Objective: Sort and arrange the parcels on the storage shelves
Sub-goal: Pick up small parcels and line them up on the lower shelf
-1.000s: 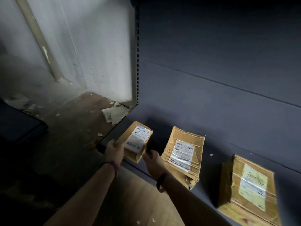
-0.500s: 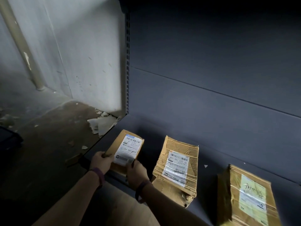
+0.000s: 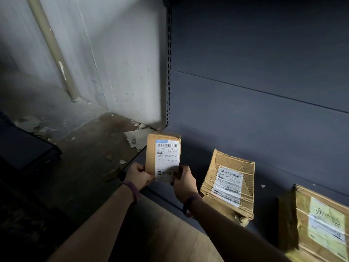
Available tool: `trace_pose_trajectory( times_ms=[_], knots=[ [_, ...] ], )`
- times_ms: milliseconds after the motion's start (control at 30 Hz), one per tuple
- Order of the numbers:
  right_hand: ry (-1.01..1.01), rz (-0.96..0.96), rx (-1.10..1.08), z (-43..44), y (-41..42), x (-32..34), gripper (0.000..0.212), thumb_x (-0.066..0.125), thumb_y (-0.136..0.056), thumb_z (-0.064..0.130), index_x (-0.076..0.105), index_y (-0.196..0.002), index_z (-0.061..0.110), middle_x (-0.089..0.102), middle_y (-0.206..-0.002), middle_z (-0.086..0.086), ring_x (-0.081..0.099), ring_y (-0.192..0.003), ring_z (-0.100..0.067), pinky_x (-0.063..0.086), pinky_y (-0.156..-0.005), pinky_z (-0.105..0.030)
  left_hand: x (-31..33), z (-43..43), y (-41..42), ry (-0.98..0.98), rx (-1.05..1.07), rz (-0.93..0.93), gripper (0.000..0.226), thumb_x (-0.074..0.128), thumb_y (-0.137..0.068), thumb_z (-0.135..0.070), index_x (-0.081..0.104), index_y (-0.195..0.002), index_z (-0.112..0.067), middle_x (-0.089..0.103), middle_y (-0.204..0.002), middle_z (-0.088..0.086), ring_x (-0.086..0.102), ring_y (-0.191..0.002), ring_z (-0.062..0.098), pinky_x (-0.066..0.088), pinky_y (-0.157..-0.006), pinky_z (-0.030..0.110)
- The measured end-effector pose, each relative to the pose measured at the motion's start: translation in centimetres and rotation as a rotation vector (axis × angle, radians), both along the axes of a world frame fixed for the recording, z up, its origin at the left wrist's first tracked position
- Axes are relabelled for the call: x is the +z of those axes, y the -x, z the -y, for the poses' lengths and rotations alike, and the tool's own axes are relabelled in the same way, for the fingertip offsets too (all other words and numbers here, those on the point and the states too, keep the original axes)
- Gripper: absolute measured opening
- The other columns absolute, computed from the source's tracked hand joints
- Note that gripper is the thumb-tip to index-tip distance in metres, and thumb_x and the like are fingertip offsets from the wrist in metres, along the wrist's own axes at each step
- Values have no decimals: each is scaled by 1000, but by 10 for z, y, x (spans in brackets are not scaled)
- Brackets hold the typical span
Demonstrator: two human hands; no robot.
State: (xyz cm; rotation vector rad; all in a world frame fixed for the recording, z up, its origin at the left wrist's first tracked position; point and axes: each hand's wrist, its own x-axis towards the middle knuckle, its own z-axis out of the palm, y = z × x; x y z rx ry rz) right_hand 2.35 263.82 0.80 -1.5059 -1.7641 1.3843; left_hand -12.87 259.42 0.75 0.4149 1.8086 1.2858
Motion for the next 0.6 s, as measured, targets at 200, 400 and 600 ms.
trace_pose_trajectory(
  times_ms=[200, 400, 600],
  knots=[
    [95, -10, 6, 4, 4, -14, 32, 54, -97, 34, 57, -123, 15, 66, -115, -3, 67, -98, -17, 58, -87, -35, -17, -10, 2, -47, -26, -50, 33, 54, -91, 2, 60, -122, -5, 67, -111, 17, 65, -96, 29, 56, -71, 35],
    [92, 70, 48, 0, 5, -17, 35, 50, -98, 38, 60, -124, 17, 66, -114, -4, 64, -98, -15, 56, -86, -31, -19, -17, -5, 19, -5, -121, 60, 59, -90, -6, 36, -146, -12, 49, -139, 14, 53, -119, 30, 49, -97, 49],
    [-125, 183, 92, -11, -6, 21, 30, 44, -101, 37, 63, -113, 17, 70, -110, -4, 65, -92, -16, 51, -70, -23, 19, -27, -21, -63, 181, -449, 37, 57, -89, -15, 56, -126, -12, 56, -125, 11, 57, -112, 27, 45, -86, 33]
  ],
)
